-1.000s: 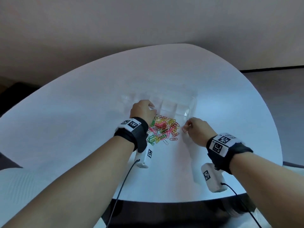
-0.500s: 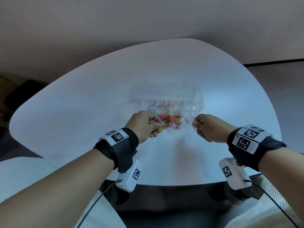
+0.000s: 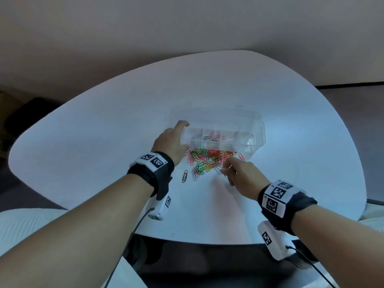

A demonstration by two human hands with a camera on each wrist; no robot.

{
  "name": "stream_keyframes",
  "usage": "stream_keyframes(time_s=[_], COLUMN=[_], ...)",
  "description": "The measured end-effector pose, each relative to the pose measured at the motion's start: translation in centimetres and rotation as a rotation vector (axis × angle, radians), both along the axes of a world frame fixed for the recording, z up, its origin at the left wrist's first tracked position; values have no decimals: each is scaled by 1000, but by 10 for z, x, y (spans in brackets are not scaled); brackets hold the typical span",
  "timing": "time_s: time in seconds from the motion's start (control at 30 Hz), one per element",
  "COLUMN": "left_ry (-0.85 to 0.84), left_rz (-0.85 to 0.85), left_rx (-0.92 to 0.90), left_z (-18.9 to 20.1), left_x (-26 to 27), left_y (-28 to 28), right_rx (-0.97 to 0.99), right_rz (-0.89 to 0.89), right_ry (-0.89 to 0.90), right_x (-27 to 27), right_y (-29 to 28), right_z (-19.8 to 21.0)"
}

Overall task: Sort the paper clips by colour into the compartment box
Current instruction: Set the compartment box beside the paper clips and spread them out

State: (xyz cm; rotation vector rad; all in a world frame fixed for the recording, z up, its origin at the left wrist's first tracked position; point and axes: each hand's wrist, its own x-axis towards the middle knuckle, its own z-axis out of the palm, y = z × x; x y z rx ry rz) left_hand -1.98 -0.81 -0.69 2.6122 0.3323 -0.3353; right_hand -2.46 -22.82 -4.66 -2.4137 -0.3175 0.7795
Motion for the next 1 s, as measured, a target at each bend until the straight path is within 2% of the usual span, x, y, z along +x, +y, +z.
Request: stream_keyframes(time_s=[0.07,0.17,0.3,0.37,0.57,0.7,1.0], left_ry=[64,6,-76,-99,-82,-89,-51], left_rz=[-4,47,80,133,193,216,61], left_rx=[63,31,-25,-35,45,45,70], left_z=[-4,2,6,5,3,-1,-12], left_x=[13,27,36,37,31,31,29], left_y=[3,7,18,25,35,41,27], right_rx=[-3,-37,-127,-113,-298,-389,-346], right_rz=[12,56,229,256,450,409,519], right_ry=[-30,-49,-394,-459,-297,-211,-221], right_x=[1,1,4,13,40,36,-12], right_y=[4,9,14,23,69,91,49], right_z=[-3,0,1,1,-21,-37,-27])
